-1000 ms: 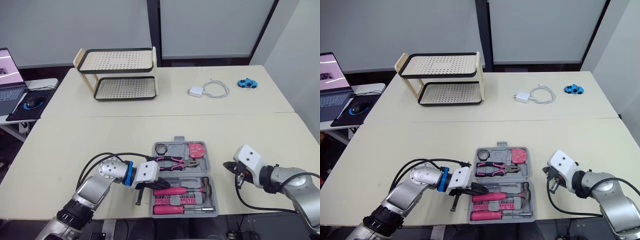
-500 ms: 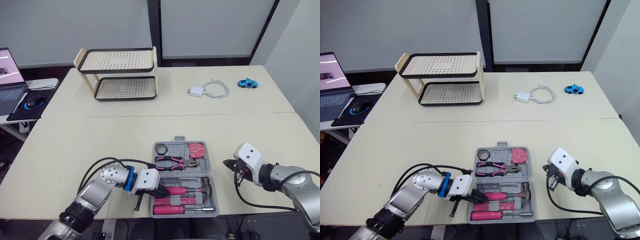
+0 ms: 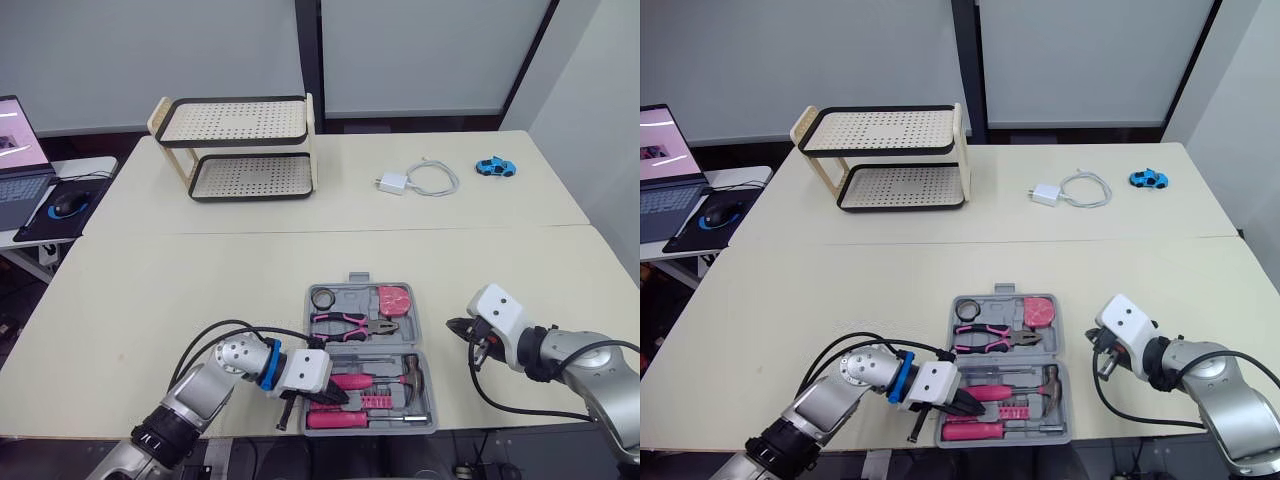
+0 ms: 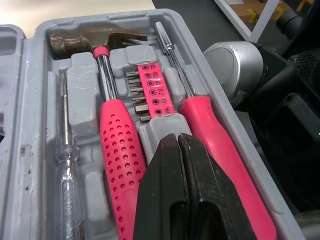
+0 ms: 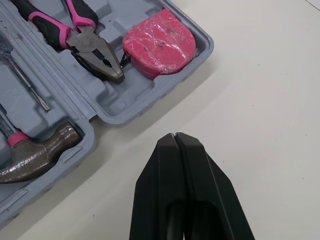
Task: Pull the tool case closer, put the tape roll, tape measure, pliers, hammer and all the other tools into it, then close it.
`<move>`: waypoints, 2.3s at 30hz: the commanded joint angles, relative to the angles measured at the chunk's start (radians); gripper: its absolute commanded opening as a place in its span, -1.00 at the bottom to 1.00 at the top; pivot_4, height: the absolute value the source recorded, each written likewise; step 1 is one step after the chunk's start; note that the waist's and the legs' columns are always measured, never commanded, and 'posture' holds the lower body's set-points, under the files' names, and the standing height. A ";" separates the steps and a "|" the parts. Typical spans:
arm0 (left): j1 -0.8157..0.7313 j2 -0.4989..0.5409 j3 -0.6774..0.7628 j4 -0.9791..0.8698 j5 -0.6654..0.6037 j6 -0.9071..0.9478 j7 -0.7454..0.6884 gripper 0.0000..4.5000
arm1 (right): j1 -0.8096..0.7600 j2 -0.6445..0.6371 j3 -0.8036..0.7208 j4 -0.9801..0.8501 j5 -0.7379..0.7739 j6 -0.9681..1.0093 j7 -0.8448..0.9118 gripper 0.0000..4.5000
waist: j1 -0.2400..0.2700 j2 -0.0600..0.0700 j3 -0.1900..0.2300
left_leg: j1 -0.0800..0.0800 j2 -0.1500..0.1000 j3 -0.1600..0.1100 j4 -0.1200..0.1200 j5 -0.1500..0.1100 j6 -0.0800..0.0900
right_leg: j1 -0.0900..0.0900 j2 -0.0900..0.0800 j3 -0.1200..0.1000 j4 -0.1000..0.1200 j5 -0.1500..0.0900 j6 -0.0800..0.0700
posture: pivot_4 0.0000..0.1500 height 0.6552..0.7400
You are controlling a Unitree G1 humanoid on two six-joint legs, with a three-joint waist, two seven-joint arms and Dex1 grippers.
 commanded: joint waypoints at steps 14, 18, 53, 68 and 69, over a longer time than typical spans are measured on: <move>-0.021 0.008 -0.039 0.068 0.073 -0.083 0.009 -1.00 | -0.142 0.106 -0.147 0.015 0.256 0.330 -0.010 -0.83 | -0.002 0.000 0.000 | 0.001 -0.001 -0.001 0.000 0.000 0.000 | 0.001 0.000 0.000 0.000 0.000 0.000 | 1.00 1.00; -0.028 0.013 -0.044 0.083 0.079 -0.096 0.005 -1.00 | -0.265 0.174 -0.206 0.108 0.337 0.507 -0.057 -0.30 | 0.000 0.000 -0.001 | 0.002 0.000 -0.002 0.000 0.000 0.000 | 0.002 0.000 0.000 0.000 0.000 0.000 | 1.00 1.00; -0.059 0.040 -0.099 0.137 0.112 -0.122 -0.032 -1.00 | -0.572 0.445 -0.073 0.710 0.343 0.458 -0.125 0.99 | -0.018 0.004 -0.007 | 0.002 -0.006 -0.004 0.000 0.000 0.000 | 0.000 0.000 0.001 0.002 0.000 0.000 | 1.00 1.00; -0.056 0.073 -0.108 0.092 0.108 -0.107 -0.067 -1.00 | -0.578 0.416 -0.009 0.786 0.306 0.194 0.049 0.99 | -0.031 0.004 -0.007 | 0.002 -0.006 -0.004 -0.001 0.000 0.000 | -0.001 0.000 0.002 0.002 0.000 0.000 | 1.00 1.00; -0.055 0.076 -0.109 0.087 0.107 -0.104 -0.068 -1.00 | -0.579 0.418 0.001 0.791 0.296 0.175 0.049 0.99 | -0.031 0.004 -0.007 | 0.002 -0.006 -0.004 -0.001 0.000 0.000 | -0.001 0.000 0.002 0.002 0.000 0.000 | 1.00 1.00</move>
